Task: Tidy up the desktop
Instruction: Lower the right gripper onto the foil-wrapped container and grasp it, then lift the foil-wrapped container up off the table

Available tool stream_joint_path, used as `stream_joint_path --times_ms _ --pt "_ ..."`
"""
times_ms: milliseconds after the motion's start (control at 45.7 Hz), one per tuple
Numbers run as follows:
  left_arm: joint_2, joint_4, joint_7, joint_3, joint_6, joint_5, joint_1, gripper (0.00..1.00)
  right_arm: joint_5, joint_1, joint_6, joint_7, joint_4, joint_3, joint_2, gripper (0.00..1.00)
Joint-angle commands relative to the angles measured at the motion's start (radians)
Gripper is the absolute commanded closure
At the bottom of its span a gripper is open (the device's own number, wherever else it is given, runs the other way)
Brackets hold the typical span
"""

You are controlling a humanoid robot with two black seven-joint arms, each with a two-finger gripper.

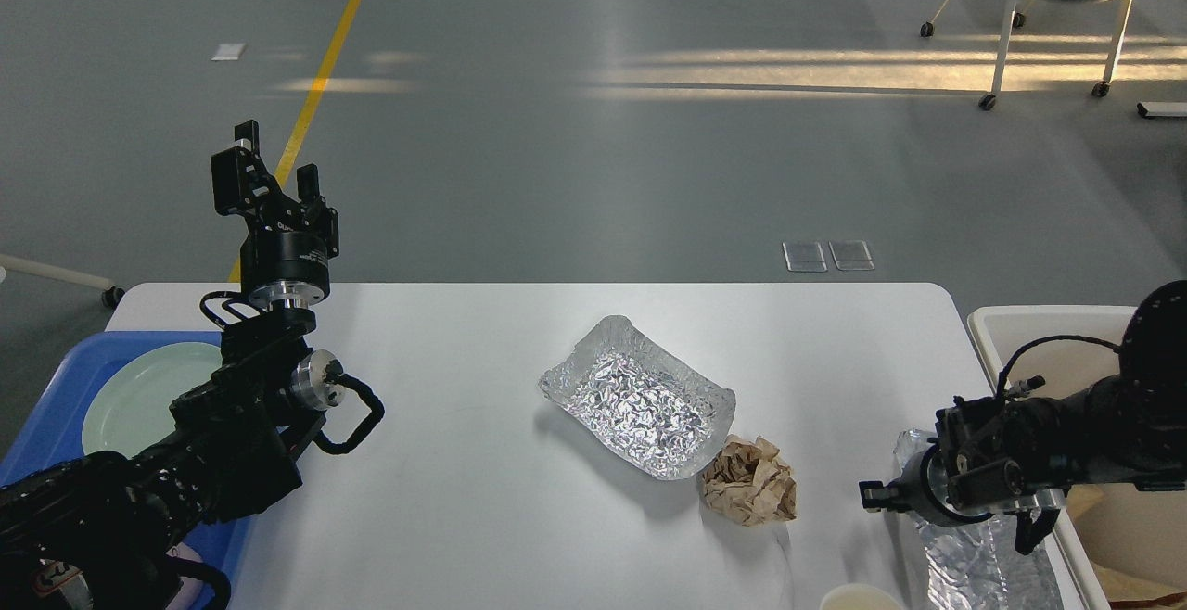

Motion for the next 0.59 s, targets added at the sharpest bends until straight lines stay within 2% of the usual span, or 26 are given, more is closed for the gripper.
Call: stream_joint_path --times_ms 0,131,285,372,569 --pt "0.000 0.000 0.000 0.000 0.000 0.000 0.000 0.04 0.000 0.081 0.031 0.008 0.015 -0.016 -0.026 1.00" --pt "0.000 0.000 0.000 0.000 0.000 0.000 0.000 0.04 0.000 0.221 0.163 0.020 0.034 -0.015 -0.073 1.00" --pt "0.000 0.000 0.000 0.000 0.000 0.000 0.000 0.04 0.000 0.405 0.339 0.082 0.038 -0.015 -0.118 1.00" --pt "0.000 0.000 0.000 0.000 0.000 0.000 0.000 0.04 0.000 0.544 0.485 0.118 0.043 -0.007 -0.149 1.00" --pt "0.000 0.000 0.000 0.000 0.000 0.000 0.000 0.04 0.000 0.804 0.732 0.192 0.071 -0.001 -0.192 1.00"
